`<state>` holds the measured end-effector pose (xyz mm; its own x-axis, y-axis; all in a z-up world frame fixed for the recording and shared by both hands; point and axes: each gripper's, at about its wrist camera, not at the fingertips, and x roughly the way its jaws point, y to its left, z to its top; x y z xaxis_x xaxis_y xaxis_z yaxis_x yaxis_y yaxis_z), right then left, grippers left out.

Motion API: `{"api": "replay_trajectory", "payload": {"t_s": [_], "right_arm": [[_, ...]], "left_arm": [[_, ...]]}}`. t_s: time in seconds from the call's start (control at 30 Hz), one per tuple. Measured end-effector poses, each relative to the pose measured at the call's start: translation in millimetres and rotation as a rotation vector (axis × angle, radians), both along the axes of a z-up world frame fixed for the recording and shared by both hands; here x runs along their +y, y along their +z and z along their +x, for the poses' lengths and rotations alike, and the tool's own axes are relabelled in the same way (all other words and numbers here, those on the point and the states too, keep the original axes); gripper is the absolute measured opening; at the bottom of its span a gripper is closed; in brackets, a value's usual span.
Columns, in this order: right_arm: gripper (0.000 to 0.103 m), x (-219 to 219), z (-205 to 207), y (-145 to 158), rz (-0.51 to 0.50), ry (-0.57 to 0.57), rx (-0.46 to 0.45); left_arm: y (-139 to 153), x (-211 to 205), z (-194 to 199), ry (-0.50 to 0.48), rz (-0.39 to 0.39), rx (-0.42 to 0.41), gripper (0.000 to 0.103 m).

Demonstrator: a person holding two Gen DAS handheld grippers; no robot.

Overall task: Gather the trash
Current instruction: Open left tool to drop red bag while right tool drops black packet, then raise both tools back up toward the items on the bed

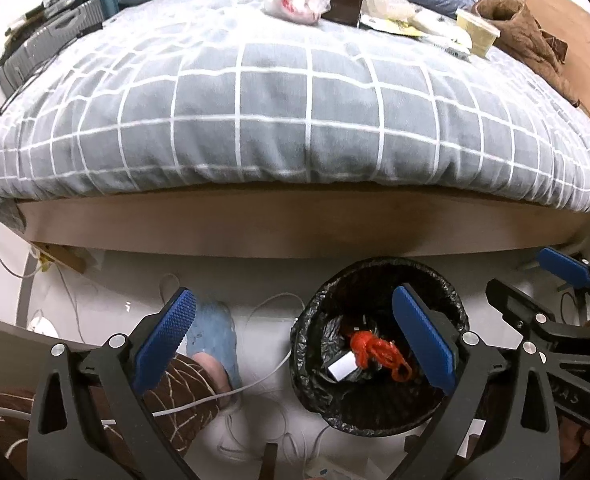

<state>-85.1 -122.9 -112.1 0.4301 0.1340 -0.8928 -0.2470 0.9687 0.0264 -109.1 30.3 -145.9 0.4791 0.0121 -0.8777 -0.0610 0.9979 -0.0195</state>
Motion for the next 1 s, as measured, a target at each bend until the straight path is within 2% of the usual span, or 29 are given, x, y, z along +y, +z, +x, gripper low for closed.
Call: {"api": "replay_trajectory", "payload": {"t_s": [0.2,0.33,0.77,1.0], "right_arm": [[0.092,-2,-2,20,-0.003,-0.014,-0.072],[0.095,-1,-3,34,-0.006,-0.029,-0.122],[0.095,-18,1,79,0.0,-0.065,-0.275],[0.095,-29,13,86,0.018,-0.093,-0.293]], "left_arm": [[18,-2,-2,-0.003,0.006,-0.043,0.097],[32,-2,-2,-0.001,0.005,-0.071,0.097],[71,-14,3,-0.027,-0.022,-0.169,0.097],[79,-21,17,-0.025,-0.025,-0.189,0.097]]}}
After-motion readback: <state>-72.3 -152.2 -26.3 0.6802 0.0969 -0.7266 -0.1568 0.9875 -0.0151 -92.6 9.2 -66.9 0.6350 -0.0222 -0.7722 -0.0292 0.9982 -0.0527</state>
